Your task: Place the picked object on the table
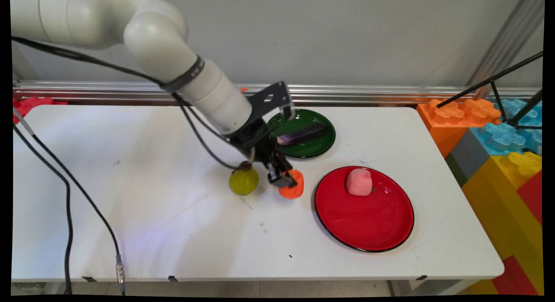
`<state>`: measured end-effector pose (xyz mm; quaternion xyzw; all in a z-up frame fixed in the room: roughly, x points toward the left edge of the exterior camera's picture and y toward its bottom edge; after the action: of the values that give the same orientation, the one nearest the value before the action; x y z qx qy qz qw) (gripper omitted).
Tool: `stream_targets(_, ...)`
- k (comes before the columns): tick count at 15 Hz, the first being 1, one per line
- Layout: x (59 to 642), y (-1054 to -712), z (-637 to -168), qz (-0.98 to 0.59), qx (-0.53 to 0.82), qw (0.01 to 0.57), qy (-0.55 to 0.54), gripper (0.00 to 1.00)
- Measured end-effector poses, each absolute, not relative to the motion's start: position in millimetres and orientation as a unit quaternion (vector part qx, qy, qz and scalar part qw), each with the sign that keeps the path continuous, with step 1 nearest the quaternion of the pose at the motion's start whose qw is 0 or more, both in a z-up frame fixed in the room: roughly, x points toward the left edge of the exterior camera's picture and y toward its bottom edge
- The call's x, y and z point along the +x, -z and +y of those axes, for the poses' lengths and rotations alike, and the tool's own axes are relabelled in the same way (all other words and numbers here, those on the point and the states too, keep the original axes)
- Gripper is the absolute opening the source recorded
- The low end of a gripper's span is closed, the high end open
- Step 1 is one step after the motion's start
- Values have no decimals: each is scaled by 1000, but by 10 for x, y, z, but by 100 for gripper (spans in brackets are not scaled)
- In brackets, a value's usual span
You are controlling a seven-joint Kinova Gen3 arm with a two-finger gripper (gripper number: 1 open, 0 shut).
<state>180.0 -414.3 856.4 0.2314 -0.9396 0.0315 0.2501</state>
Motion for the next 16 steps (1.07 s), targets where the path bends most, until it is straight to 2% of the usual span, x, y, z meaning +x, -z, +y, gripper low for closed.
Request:
stream_targets(5, 1841, -8326, -3956, -951, 197, 238, -8, 0)
stream_targets(16, 1916, -8067, -3714, -964, 152, 219, 17, 0)
